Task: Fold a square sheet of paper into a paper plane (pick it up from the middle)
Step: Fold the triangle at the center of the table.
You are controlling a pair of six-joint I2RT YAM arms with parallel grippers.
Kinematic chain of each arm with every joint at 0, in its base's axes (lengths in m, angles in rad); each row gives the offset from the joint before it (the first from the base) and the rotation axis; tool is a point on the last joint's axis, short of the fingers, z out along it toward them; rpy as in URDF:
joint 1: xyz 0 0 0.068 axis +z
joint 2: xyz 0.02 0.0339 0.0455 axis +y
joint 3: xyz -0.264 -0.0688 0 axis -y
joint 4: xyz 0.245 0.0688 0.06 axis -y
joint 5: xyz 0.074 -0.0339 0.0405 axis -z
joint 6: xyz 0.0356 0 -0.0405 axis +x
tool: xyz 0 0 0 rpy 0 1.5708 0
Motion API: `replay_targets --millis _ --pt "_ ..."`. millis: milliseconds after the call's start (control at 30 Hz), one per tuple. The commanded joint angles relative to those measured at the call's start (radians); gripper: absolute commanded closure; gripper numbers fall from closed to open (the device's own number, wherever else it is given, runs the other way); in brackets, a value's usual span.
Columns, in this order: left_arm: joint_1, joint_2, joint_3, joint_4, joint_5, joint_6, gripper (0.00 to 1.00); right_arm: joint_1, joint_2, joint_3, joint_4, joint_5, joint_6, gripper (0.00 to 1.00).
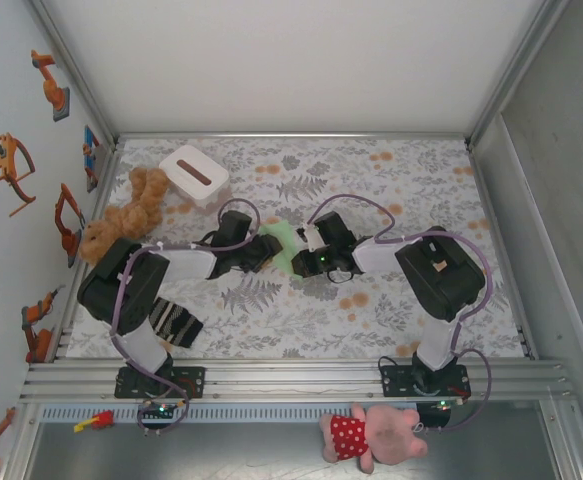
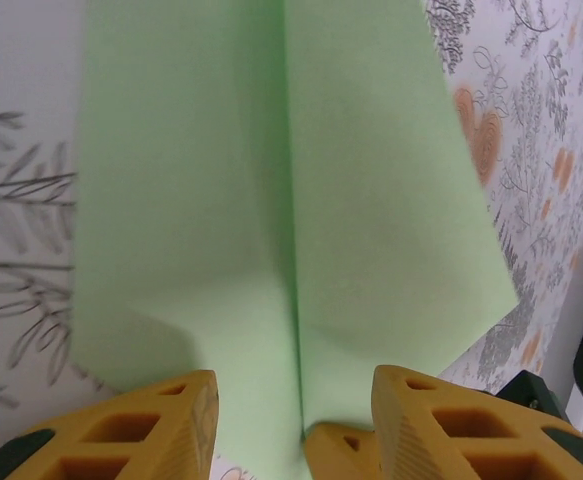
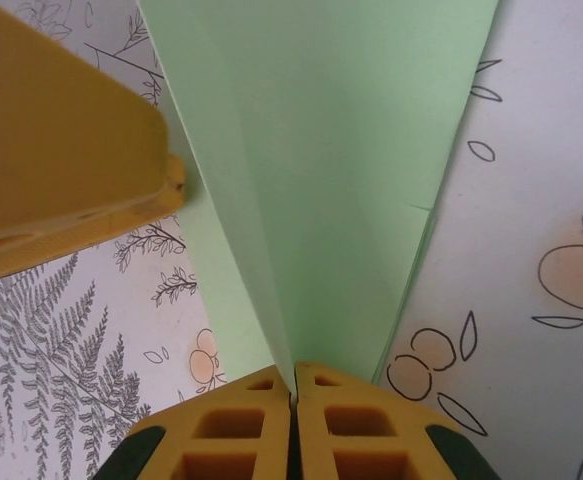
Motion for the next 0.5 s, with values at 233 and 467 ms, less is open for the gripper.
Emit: replay_targets --millis 233,467 --pt "-0.006 0.048 0.081 -0.063 0.024 0.097 0.55 -0.031 0.043 -0.022 -0.022 -0.079 0.031 0.91" --pt "-0.006 0.085 0.125 -0.14 0.001 0.096 0.57 -0.039 0.059 -0.016 -0.023 -0.09 0.045 0.9"
